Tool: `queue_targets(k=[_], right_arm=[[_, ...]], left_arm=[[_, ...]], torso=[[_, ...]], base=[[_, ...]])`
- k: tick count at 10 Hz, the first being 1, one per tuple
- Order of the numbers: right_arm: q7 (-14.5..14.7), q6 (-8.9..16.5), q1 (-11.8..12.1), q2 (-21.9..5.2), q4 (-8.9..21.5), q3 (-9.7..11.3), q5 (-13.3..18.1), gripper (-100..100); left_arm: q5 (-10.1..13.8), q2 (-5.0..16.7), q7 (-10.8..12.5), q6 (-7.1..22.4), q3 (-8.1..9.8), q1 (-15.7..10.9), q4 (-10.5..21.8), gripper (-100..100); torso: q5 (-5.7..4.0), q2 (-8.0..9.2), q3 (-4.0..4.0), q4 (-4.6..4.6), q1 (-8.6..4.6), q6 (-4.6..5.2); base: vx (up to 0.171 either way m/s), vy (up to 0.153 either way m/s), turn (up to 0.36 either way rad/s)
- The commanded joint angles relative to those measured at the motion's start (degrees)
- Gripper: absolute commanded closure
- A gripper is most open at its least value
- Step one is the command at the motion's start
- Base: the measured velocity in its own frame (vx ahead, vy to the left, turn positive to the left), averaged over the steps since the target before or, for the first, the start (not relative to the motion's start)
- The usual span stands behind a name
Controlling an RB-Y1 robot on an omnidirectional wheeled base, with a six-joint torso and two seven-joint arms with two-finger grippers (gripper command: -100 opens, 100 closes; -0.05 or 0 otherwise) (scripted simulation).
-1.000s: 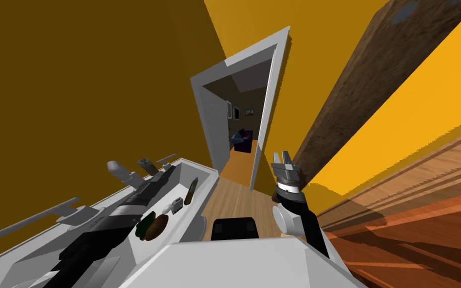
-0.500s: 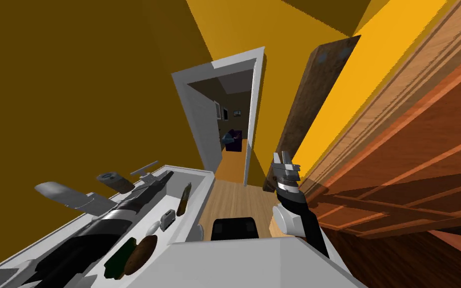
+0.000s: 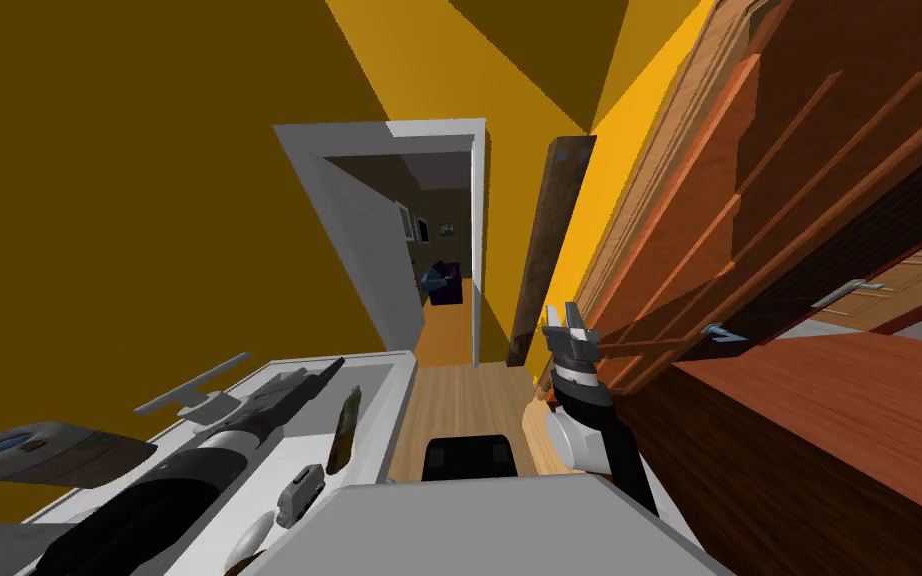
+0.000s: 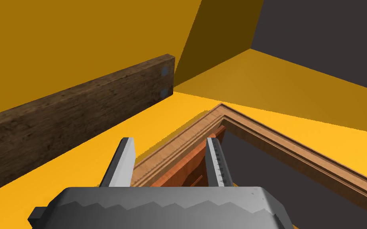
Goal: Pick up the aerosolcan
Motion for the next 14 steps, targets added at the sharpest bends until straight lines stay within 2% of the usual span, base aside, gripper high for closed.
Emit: queue_targets(k=[1,4,5,7,9,10,12,13,14], right_arm=[[0.0,0.0,0.0,0.0,0.0,0.0,0.0,0],[0.0,0.0,0.0,0.0,0.0,0.0,0.0,0],[0.0,0.0,0.0,0.0,0.0,0.0,0.0,0],[0.0,0.0,0.0,0.0,0.0,0.0,0.0,0],[0.0,0.0,0.0,0.0,0.0,0.0,0.0,0],[0.0,0.0,0.0,0.0,0.0,0.0,0.0,0],[0.0,0.0,0.0,0.0,0.0,0.0,0.0,0],[0.0,0.0,0.0,0.0,0.0,0.0,0.0,0],[0.0,0.0,0.0,0.0,0.0,0.0,0.0,0]], left_arm=[[-0.5,1.8,-0.1,1.2,-0.45,2.9,0.8,-100],[-0.7,5.5,0.3,3.8,-2.73,7.5,2.5,-100],[-0.7,5.5,0.3,3.8,-2.73,7.5,2.5,-100],[-0.5,7.3,0.8,5.4,-5.27,10.5,4.2,-100],[0.3,8.3,1.6,7.0,-8.74,13.4,6.5,-100],[0.3,8.3,1.6,7.0,-8.74,13.5,6.5,-100],[1.4,8.6,2.6,8.4,-12.44,16.4,9.2,-100],[1.4,8.6,2.6,8.4,-12.89,16.4,9.2,-100],[2.0,8.5,3.0,9.0,-14.65,17.5,10.5,-100]], torso=[[0.00,0.00,0.00,0.00,0.00,0.00],[-0.02,-0.14,-0.08,-0.04,-0.10,0.06],[-0.01,-0.17,-0.10,-0.04,-0.11,0.04],[-0.05,-0.20,-0.12,-0.05,-0.25,0.03],[-0.05,-0.24,-0.14,-0.06,-0.26,0.02],[-0.08,-0.25,-0.14,-0.06,-0.34,-0.03],[-0.09,-0.27,-0.16,-0.06,-0.40,-0.01],[-0.10,-0.27,-0.16,-0.06,-0.46,-0.02],[-0.11,-0.24,-0.14,-0.05,-0.48,-0.03]], base=[[-0.007,0.056,-0.336],[-0.004,0.044,-0.401],[0.004,0.031,-0.080],[0.010,0.010,-0.234],[0.020,0.002,-0.181],[0.020,-0.009,-0.022],[0.025,-0.031,-0.085],[0.017,-0.036,-0.022],[0.016,-0.034,-0.007]])
